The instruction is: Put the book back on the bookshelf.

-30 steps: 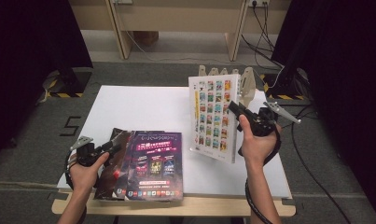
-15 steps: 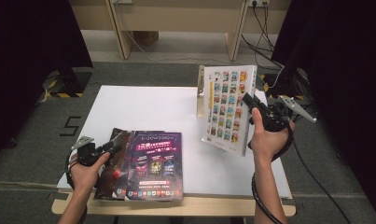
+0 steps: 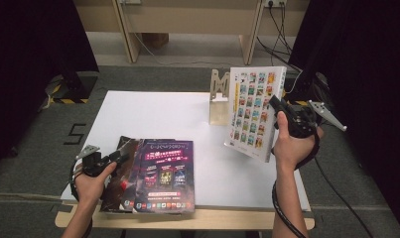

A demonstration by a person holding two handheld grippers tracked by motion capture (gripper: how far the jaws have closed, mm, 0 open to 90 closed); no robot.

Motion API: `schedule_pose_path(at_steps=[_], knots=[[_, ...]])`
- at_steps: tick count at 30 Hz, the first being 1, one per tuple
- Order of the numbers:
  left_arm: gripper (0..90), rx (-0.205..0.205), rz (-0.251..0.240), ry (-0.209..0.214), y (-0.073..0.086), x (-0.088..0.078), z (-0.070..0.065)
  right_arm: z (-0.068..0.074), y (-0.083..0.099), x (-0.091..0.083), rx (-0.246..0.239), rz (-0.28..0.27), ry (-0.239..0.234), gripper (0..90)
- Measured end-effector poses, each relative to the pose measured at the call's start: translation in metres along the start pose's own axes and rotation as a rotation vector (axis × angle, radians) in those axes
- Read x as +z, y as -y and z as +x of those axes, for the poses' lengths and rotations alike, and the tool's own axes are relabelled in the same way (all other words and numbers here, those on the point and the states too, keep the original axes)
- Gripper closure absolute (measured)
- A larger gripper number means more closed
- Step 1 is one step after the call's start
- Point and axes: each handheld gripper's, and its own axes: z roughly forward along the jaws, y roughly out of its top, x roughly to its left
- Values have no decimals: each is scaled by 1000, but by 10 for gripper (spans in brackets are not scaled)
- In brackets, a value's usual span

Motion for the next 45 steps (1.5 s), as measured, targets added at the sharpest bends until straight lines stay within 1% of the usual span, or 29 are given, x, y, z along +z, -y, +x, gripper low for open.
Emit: schedule_pose_path(at_steps=[4,6,7,14,17,19,20,21,22,23,31,32,38,42,45], knots=[[486,0,-1,1,0,0,0,-2,-1,3,-11,-3,17,750],[486,0,-1,1,0,0,0,-2,-1,4,-5,0,18,750],[486,0,-1,1,0,0,0,-3,-1,6,-14,4,21,750],[486,-4,1,-1,0,0,2,0,-3,17,-8,22,2,751],[486,-3,-1,0,0,0,2,2,-5,24,-15,29,-10,750],[486,-4,0,-3,-1,0,3,2,-7,30,-7,31,-24,750],[486,-5,0,-3,0,0,3,3,-10,36,-13,34,-27,750],[486,-6,-1,-4,0,0,3,3,-10,36,-13,34,-27,750],[486,-7,-1,-3,0,0,3,3,-13,41,-10,30,-30,750],[486,-8,-4,-3,0,0,3,3,-13,41,-10,30,-30,750],[486,-7,-2,-3,0,1,4,4,-25,57,-44,6,2,751],[487,-6,-1,-3,0,1,4,2,-26,59,-47,0,16,751],[487,-7,-5,-5,-1,0,4,-2,-28,66,-49,-6,40,750],[487,-7,-5,-6,-1,1,4,-2,-29,70,-68,-8,59,750],[486,-8,-5,-5,-1,1,4,-3,-29,74,-72,-13,72,750]])
